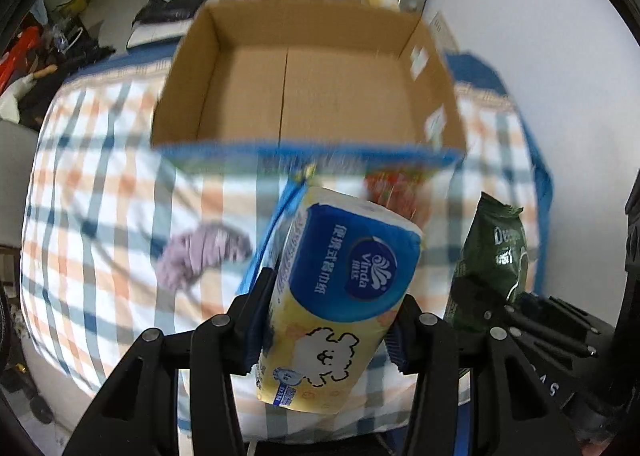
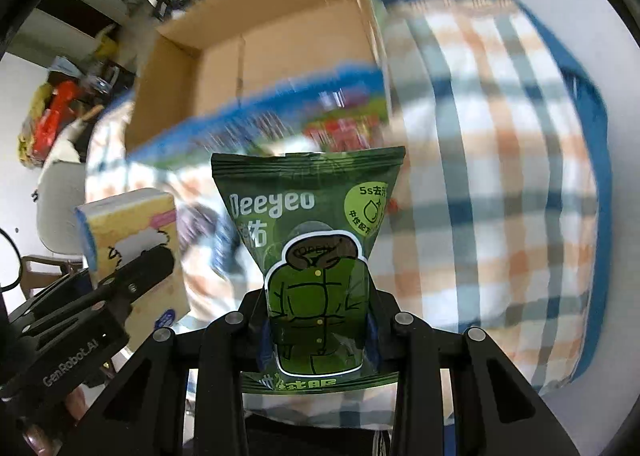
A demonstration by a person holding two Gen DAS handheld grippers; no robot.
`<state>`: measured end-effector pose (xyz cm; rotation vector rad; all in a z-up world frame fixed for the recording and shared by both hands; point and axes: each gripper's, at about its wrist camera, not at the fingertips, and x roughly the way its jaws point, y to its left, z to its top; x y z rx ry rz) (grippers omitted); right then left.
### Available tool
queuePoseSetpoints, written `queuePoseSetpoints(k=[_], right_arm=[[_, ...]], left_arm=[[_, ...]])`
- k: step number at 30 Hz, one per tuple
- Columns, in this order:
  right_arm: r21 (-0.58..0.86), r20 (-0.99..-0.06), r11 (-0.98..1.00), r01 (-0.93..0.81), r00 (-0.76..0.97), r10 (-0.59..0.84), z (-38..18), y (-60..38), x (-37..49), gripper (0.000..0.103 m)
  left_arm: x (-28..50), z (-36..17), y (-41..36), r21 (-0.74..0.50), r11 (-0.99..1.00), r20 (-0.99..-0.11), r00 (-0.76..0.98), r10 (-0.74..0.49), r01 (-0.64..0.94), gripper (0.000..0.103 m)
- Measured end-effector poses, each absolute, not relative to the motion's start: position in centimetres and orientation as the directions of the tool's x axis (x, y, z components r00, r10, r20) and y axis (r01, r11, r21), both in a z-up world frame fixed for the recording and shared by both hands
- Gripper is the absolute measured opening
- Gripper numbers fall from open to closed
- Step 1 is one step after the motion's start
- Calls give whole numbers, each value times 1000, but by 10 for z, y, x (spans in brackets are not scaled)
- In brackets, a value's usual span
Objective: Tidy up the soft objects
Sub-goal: 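Carry both items into the box and open both tools to release them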
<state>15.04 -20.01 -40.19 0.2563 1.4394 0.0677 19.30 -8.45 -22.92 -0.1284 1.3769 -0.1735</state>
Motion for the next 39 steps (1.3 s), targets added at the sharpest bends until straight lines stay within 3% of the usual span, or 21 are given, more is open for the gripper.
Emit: queuePoseSetpoints(k=[7, 11, 14, 24, 36, 39], right_arm=[[224, -949, 972, 66, 241, 203, -345, -209, 193, 37], [201, -945, 978, 49, 273, 181, -270, -230, 222, 37], [181, -951, 982, 51, 264, 161, -254, -220, 275, 36], [111, -980, 992, 66, 175, 98, -321, -215, 394, 36], [97, -992, 989, 111, 92, 87, -369, -226, 442, 39], [108, -992, 989, 105, 78, 100, -376, -228, 447, 47]], left_arm=[[262, -204, -83, -257, 966, -943, 211, -259, 36, 46], [316, -216, -81, -312, 950, -934, 176, -311, 18, 46], [355, -238, -80, -362, 932, -925, 129, -358, -11, 46], [438, -302, -85, -415, 905, -910, 18, -415, -95, 46], [477, -343, -96, -393, 910, -914, -56, -403, -128, 49], [476, -336, -97, -379, 919, -922, -34, -385, -108, 62]])
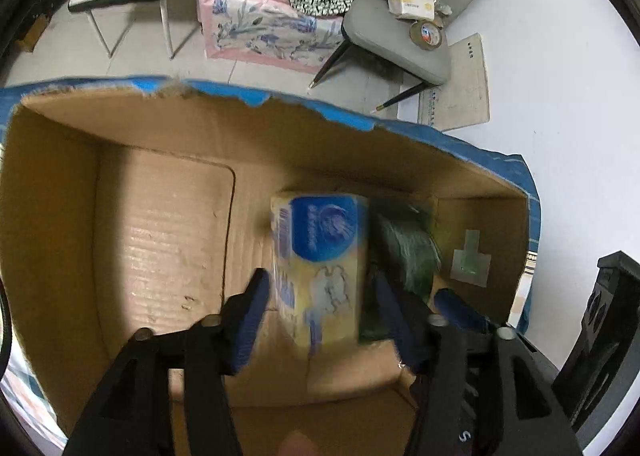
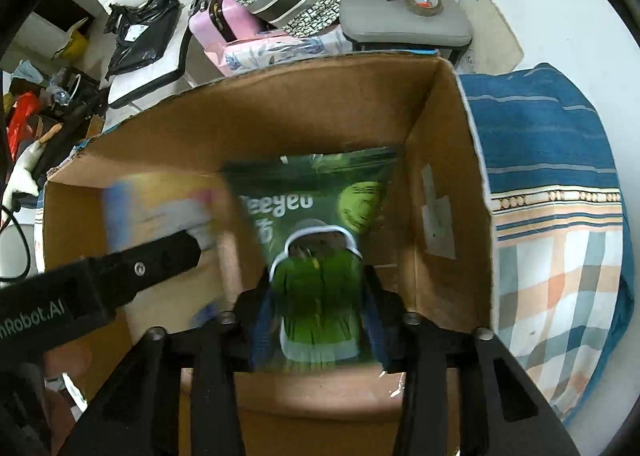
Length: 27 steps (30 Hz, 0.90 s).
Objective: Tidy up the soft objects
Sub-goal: 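Carry both items into the box and open both tools to release them, then lift both tools out of the box back toward the remaining items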
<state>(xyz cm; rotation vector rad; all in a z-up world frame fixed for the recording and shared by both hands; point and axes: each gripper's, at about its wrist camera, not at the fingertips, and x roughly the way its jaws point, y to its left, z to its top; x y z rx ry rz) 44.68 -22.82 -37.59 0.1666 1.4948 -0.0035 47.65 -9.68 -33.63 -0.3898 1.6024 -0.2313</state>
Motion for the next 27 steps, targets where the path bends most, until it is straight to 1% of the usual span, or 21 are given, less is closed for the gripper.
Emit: queuePoseSetpoints(k=[1, 2, 3, 4, 5, 6, 7, 9, 10, 11, 12, 13, 19, 27], right_arm=[[116, -991, 988, 106, 82, 108, -376, -229, 447, 51], [121, -990, 987, 104, 86, 113, -375, -229, 448, 52], [122, -990, 987, 102, 86, 113, -374, -228, 449, 55], [118, -990, 988, 99, 87, 110, -373, -227, 449, 60], [114, -990, 989, 93, 92, 106, -371, -225, 450, 65], [103, -991, 991, 87, 97, 94, -369, -224, 449, 74], [95, -991, 992, 81, 100, 87, -367, -222, 448, 76], [73, -993, 996, 60, 100, 67, -363, -216, 444, 76], [62, -994, 996, 57, 99, 56, -362, -215, 442, 79], [56, -994, 997, 57, 100, 51, -361, -215, 439, 84], [54, -994, 997, 56, 102, 48, -359, -214, 436, 96], [52, -994, 997, 59, 104, 46, -358, -214, 432, 101], [32, -990, 998, 49, 138, 25, -341, -207, 402, 102], [-10, -969, 999, 30, 247, -17, -288, -193, 343, 102]], left_arm=[[475, -332, -97, -371, 924, -927, -25, -375, -99, 71], [477, -331, -97, -359, 928, -932, -15, -362, -95, 77], [477, -329, -96, -347, 934, -937, -5, -349, -89, 81], [478, -327, -95, -335, 939, -942, 5, -335, -81, 86], [477, -323, -95, -315, 947, -949, 20, -314, -71, 89], [476, -320, -94, -295, 954, -955, 33, -294, -57, 90], [475, -316, -93, -266, 963, -963, 50, -264, -42, 90], [465, -306, -92, -229, 973, -970, 84, -227, -15, 94], [466, -305, -90, -220, 976, -971, 93, -218, -7, 98], [461, -302, -88, -209, 978, -973, 102, -208, 0, 100], [458, -300, -86, -202, 979, -973, 111, -201, 4, 100], [454, -297, -84, -197, 980, -973, 121, -196, 5, 101], [420, -270, -73, -130, 991, -969, 208, -133, 27, 102], [368, -217, -59, -65, 997, -937, 341, -76, 41, 102]])
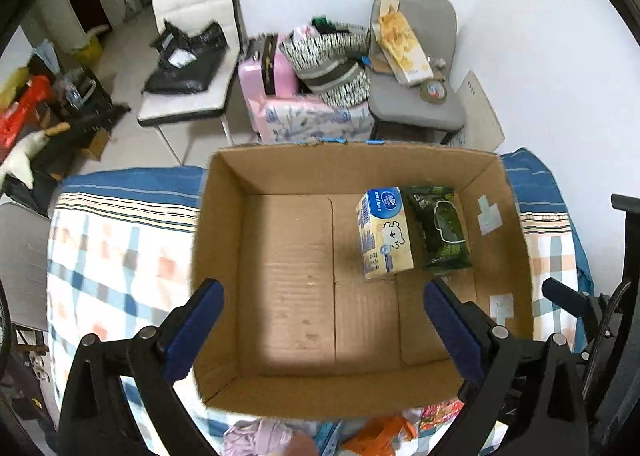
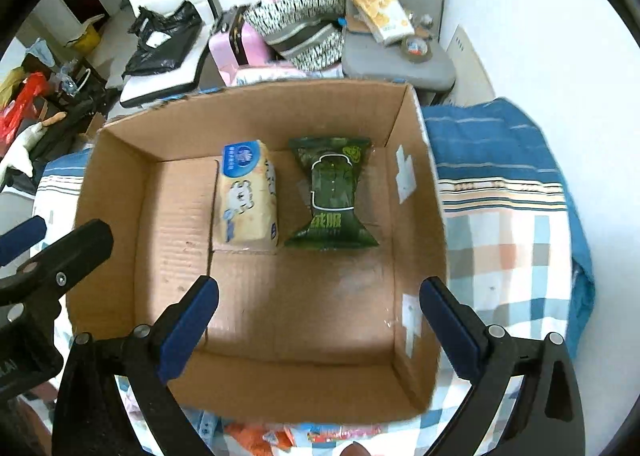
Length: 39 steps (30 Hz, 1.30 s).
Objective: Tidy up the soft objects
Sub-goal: 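Lift both tools out of the box back toward the remaining items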
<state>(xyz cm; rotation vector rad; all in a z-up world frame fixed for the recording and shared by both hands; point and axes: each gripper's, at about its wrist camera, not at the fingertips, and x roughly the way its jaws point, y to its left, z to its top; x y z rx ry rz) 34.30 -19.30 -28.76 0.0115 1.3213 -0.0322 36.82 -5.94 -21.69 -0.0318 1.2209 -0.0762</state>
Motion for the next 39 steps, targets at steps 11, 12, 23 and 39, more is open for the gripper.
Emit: queuePoseSetpoints(k=[11, 12, 23, 39], right_arm=[[-6, -918, 1000, 5, 396, -7, -195, -174, 260, 102], [-1, -915, 1000, 5, 404, -3, -188, -173, 252, 102], [33, -879, 999, -5, 476, 32, -130, -163, 187, 102], [99, -960, 988, 121, 273, 63, -238, -235, 156, 102]], left_arm=[[295, -146, -44, -64, 997, -885, 460, -73, 36, 102], [287, -140, -43, -62, 997, -881, 467, -73, 38, 102], [228, -104, -36, -65, 997, -855, 513, -77, 40, 102], [211, -238, -37, -38, 999, -967, 253, -41, 18, 102]])
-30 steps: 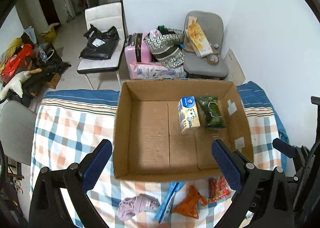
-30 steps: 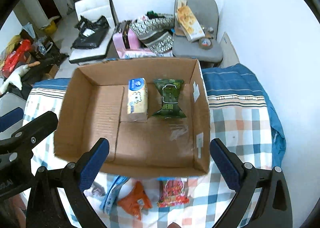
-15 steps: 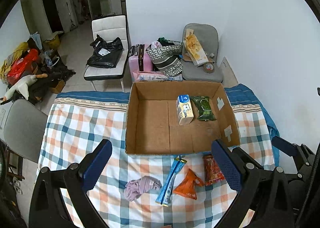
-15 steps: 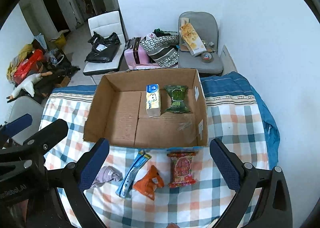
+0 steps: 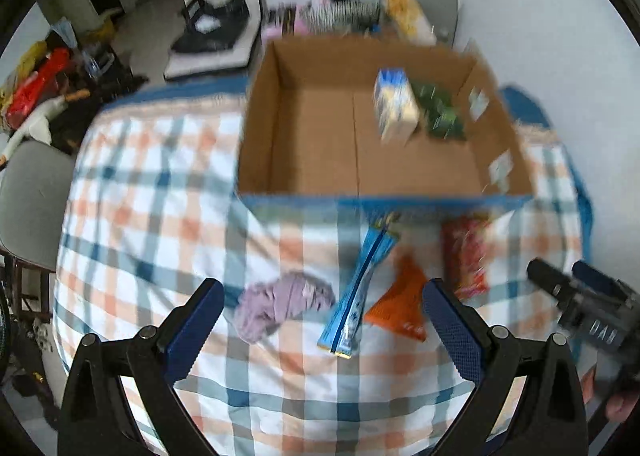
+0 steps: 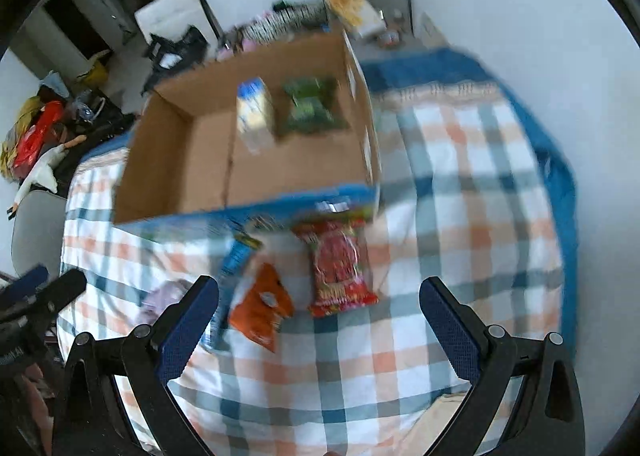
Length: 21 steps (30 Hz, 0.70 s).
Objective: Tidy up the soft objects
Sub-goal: 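Lift both tools out of the box back toward the remaining items, then grasp the blue stick snack with the left tool while the right tool grasps the red bag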
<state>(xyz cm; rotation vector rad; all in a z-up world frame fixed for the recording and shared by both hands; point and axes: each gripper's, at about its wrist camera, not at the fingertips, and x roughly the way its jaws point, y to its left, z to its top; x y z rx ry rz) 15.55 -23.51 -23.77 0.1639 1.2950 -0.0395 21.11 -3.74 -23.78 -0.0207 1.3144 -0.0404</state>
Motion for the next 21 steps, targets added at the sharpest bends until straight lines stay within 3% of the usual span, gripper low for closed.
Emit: queuePoseSetpoints(k=[4, 11, 14, 17, 21], right_arm=[[106, -984, 982, 155, 159, 81, -307, -251, 171, 102], [103, -995, 978, 182, 27, 100, -395, -250, 192, 98], [98, -995, 975, 198, 17, 97, -416, -253, 197, 87], [82, -996, 979, 186, 49, 75, -418, -252, 199, 58], [77, -997, 982, 172, 19, 75, -418, -253, 194, 55]], left_arm=[[218, -298, -45, -27, 999, -990, 139, -31, 33, 91], [228, -364, -56, -39, 999, -999, 13, -39, 31, 90], [232, -377, -64, -42, 998, -999, 1, -42, 42, 90], [237, -386, -74, -24, 997, -1000, -1, -24, 73, 90], [241, -391, -83, -12, 996, -1000, 2, -12, 91, 90]])
